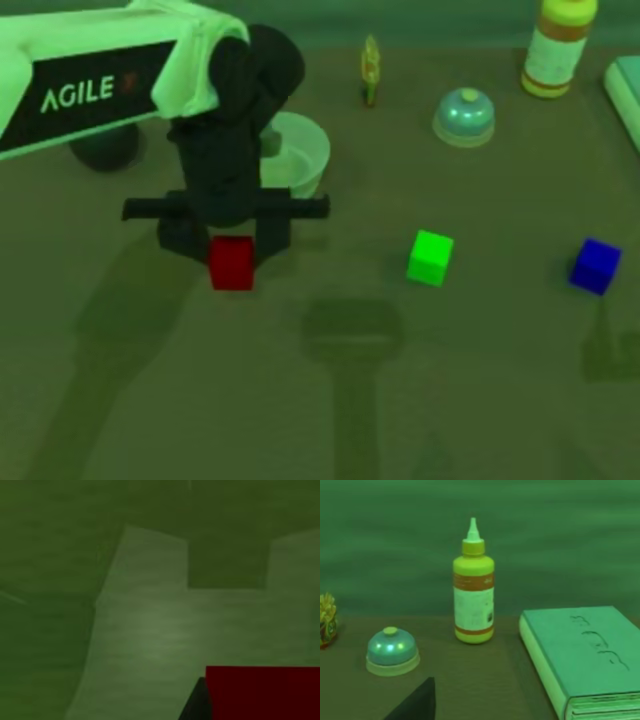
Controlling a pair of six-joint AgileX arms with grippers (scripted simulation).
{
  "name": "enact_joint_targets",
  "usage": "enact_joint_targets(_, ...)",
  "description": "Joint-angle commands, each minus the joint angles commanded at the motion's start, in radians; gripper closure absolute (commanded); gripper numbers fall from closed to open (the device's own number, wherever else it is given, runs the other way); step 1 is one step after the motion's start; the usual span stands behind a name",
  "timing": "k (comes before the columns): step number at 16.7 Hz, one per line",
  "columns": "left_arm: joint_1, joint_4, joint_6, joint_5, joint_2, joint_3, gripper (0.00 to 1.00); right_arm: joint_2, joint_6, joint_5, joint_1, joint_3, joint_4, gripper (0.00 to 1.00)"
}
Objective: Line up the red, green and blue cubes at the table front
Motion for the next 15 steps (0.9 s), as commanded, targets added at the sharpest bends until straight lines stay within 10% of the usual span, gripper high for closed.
enact_joint_targets(15, -0.225, 0.029, -0.263, -0.007, -0.313, -0.35, 1.0, 0.0, 0.0, 0.0, 0.0, 0.0, 0.0, 0.0)
